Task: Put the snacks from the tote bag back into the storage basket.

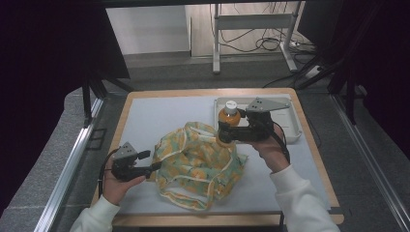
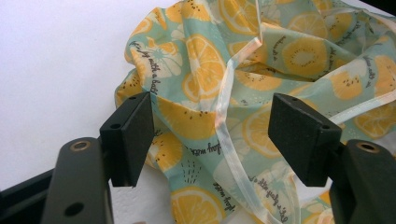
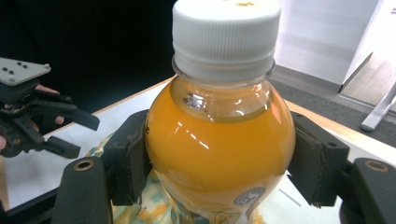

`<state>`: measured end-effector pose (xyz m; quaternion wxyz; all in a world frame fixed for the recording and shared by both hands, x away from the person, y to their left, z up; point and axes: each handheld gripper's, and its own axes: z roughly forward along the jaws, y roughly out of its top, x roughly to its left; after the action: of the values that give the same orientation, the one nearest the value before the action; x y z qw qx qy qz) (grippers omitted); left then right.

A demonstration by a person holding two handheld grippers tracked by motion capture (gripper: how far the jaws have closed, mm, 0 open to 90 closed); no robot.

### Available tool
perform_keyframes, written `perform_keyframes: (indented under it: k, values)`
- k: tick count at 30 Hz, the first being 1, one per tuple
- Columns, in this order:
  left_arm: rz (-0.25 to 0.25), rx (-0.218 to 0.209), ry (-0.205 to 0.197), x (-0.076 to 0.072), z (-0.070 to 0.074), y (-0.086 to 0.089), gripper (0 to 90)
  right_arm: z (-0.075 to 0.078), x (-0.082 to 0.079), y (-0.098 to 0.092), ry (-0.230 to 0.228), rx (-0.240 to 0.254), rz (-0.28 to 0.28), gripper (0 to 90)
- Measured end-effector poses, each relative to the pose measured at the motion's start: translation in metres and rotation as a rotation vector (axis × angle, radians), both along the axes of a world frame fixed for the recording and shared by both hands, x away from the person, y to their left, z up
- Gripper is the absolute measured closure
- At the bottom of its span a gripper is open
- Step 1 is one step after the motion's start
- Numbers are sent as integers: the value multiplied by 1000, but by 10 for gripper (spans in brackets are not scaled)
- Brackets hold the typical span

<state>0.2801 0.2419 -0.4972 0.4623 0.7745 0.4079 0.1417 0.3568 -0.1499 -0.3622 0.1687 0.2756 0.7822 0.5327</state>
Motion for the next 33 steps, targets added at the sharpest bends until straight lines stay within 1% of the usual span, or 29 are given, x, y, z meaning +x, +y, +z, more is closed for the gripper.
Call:
perform_keyframes:
  k: [6, 17, 22, 27, 33]
  values:
    - [1, 0, -1, 0, 0, 1, 322, 5, 5, 0, -6, -1, -5, 302]
    - [2, 0, -1, 0, 0, 2, 322, 7, 21, -2, 5, -7, -37, 303]
    - [-2, 5, 1, 0, 0, 2, 323, 8, 29, -3, 6, -7, -50, 302]
    - [1, 1, 3, 0, 0, 2, 324, 9, 37, -4, 11, -7, -68, 303]
    - [0, 3, 3, 0, 0, 1, 324, 11, 51, -3, 16, -10, -89, 303]
